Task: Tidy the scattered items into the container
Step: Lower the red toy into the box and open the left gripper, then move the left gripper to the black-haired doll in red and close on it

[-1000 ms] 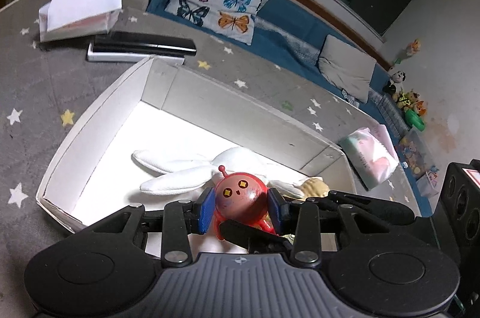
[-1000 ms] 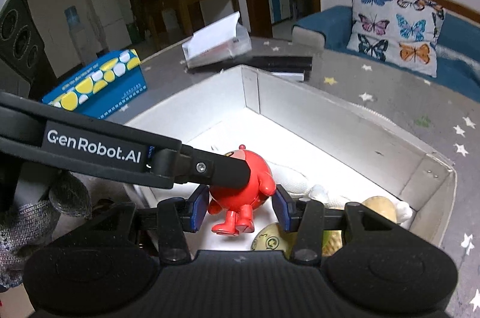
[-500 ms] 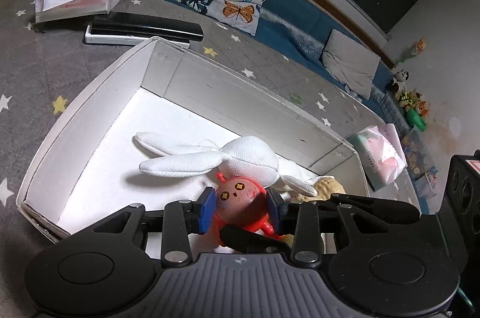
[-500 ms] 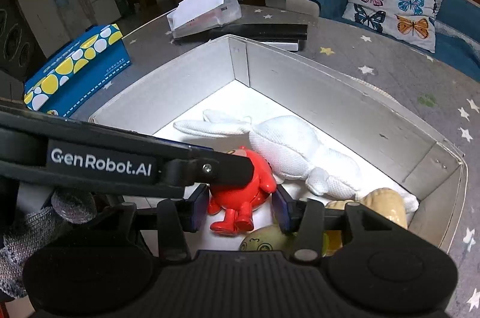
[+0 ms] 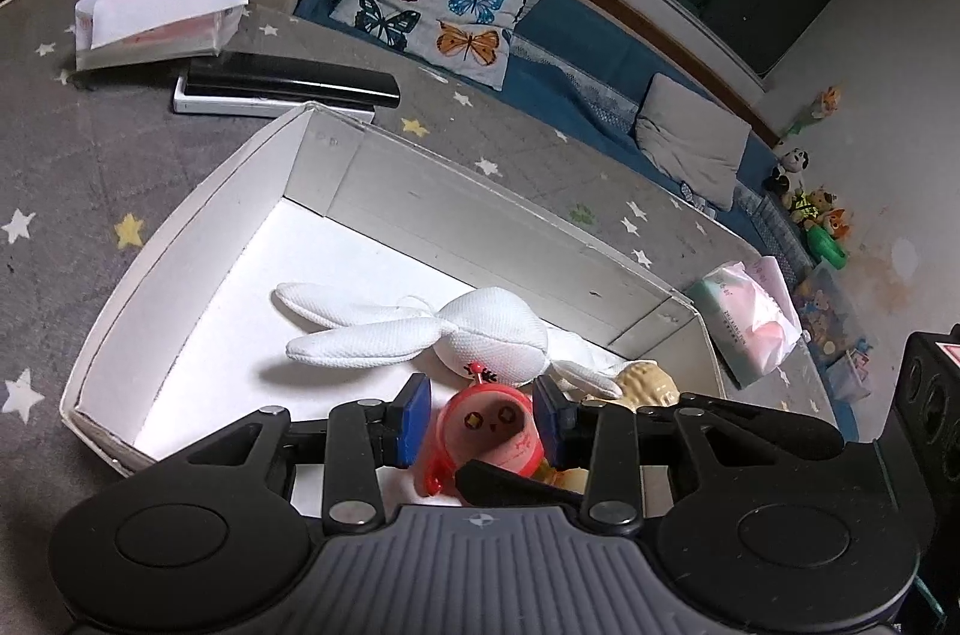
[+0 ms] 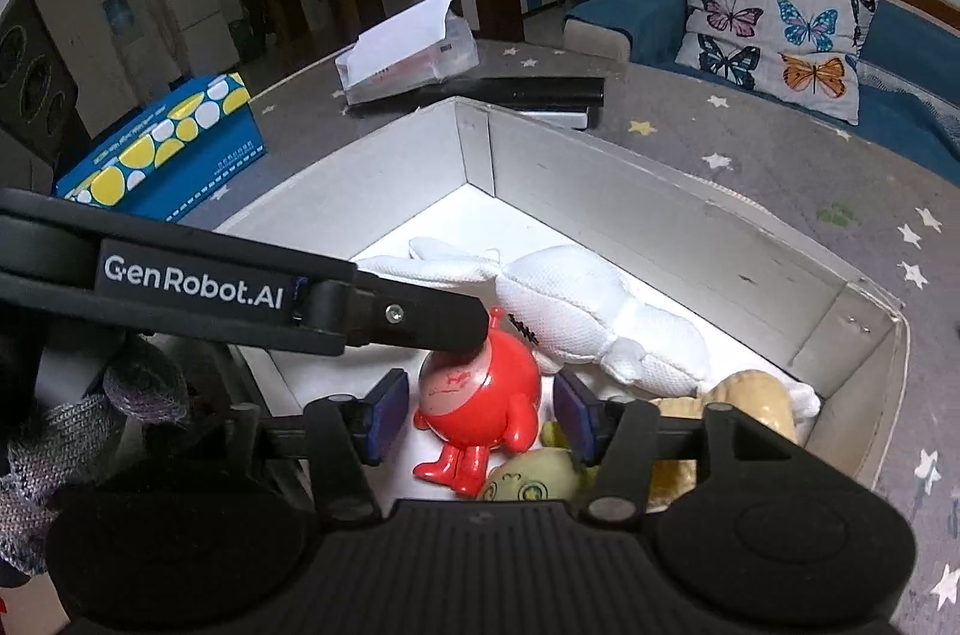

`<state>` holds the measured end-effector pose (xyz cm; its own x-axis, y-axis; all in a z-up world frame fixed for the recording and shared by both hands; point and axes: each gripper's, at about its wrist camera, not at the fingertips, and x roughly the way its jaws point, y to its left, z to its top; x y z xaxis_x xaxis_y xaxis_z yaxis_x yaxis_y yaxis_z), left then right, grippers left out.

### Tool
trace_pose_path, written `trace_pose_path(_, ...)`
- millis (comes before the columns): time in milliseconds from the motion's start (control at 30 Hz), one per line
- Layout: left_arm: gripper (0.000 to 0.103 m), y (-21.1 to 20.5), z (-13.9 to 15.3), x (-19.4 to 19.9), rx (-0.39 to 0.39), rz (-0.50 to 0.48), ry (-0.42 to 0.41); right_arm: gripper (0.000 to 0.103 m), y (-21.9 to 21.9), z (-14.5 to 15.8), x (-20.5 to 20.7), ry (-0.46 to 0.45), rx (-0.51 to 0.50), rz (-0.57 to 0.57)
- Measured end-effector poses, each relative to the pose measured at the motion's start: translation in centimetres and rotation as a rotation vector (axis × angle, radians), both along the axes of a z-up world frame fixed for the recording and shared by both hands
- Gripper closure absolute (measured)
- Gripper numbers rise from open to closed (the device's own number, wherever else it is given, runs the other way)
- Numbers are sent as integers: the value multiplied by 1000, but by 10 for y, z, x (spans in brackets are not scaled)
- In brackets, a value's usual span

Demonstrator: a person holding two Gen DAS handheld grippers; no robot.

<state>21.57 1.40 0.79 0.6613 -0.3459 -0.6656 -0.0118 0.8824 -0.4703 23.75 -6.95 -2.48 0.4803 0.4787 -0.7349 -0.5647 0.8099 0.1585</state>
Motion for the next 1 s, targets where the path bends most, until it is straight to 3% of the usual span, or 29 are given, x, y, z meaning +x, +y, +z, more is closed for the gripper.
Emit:
trace_pose_path(200, 64, -2, 7, -11, 8, 4, -26, 42, -7, 8, -12, -41, 19, -11)
trace_pose_path(400, 64, -1, 18, -34, 24, 4, -71, 33, -15, 25, -36, -131, 41, -16)
trace_pose_path(467, 64, 2, 23, -44, 28, 11, -90, 24, -19, 32, -47, -166, 52, -15)
trace_pose_path(667, 64, 9, 33, -74, 45, 30, -133, 18, -26, 45, -81, -225, 117, 7)
trace_pose_path(1000, 64, 30, 28, -114, 72, 74, -134, 16, -23, 40, -124, -244, 162, 73)
